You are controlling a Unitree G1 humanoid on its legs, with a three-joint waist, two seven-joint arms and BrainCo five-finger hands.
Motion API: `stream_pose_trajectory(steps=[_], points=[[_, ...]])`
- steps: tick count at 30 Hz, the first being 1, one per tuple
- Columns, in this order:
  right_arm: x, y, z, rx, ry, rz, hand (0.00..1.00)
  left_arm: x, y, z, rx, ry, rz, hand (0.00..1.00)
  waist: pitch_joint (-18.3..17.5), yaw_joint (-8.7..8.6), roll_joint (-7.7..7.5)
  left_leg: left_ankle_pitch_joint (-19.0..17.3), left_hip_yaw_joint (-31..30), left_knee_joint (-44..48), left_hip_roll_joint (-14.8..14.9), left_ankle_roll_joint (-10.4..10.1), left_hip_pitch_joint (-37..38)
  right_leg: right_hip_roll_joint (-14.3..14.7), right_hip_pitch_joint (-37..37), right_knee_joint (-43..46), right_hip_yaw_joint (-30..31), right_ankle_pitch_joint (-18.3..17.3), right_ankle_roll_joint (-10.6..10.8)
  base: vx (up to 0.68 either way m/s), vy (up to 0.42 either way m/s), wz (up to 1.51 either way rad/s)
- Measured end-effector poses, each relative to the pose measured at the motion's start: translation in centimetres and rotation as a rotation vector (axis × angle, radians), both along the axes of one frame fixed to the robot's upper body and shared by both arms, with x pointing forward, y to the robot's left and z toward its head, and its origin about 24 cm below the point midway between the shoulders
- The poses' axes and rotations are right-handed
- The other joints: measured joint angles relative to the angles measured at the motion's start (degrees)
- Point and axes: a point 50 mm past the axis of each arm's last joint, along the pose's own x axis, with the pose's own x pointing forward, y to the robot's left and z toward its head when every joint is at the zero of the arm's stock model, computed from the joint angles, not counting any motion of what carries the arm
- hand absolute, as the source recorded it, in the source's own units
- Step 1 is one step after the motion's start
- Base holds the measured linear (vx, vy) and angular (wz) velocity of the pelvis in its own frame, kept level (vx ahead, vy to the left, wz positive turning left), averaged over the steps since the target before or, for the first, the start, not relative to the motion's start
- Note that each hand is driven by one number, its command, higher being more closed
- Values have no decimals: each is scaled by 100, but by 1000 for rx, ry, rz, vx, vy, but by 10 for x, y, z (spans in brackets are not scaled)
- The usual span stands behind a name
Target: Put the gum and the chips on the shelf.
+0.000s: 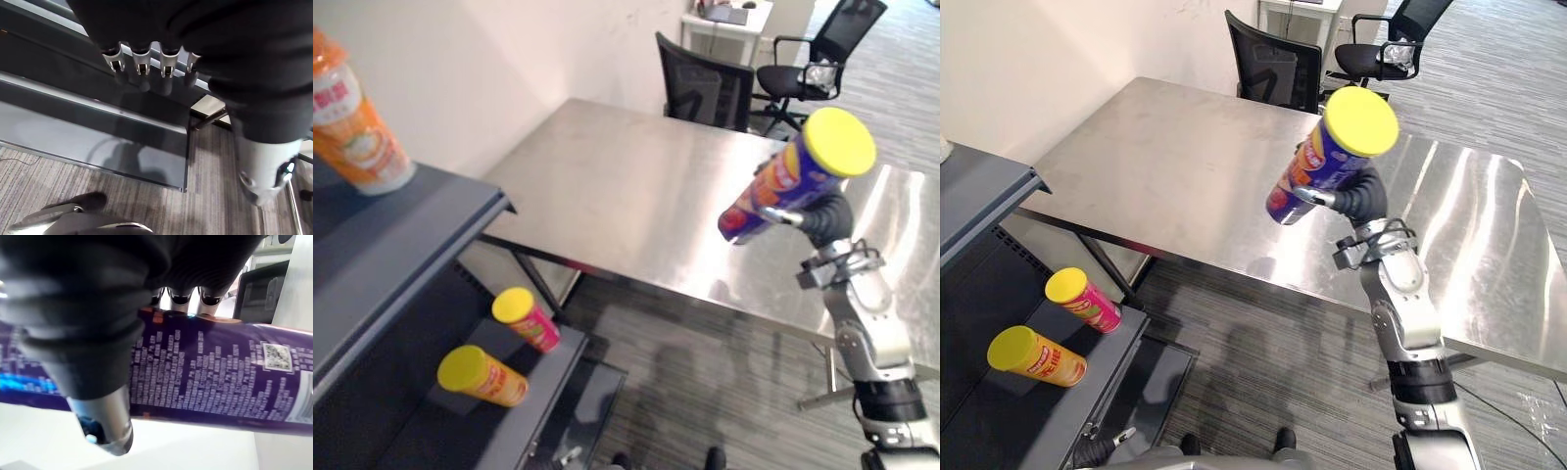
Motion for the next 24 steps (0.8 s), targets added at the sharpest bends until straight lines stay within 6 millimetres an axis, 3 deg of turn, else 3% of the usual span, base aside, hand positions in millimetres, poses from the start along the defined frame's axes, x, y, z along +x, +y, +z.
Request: stream_pose_trajectory(steps=[10,13,17,24], points=[[-25,-25,-30,26,96,-109,100,-3,1,-1,5,0,20,0,-43,-70,-26,-1,-22,11,24,-3,0,18,-29,105,0,-42,-47,-2,-1,0],[-34,-33,-36,34,105,-149,100,-4,2,-1,5,2,37,0,-63,-105,-43,-44,-65,183,33,-8,-126,-28,-210,465,-21,-219,-48,-30,11,10],[-39,-40,-38,69,77,-210,100,-5,4,0,12,-3,60,0,10,-157,-24,-449,-250,1276,174,-33,-688,-45,-519,1274,-148,-605,-104,-75,-9,19],[-41,-38,-35,76,40,-209,100,-19,4,-4,-11,21,178,0,310,41,141,-742,-419,1839,428,-101,-901,72,-600,1893,-261,-949,-258,-131,-52,12]])
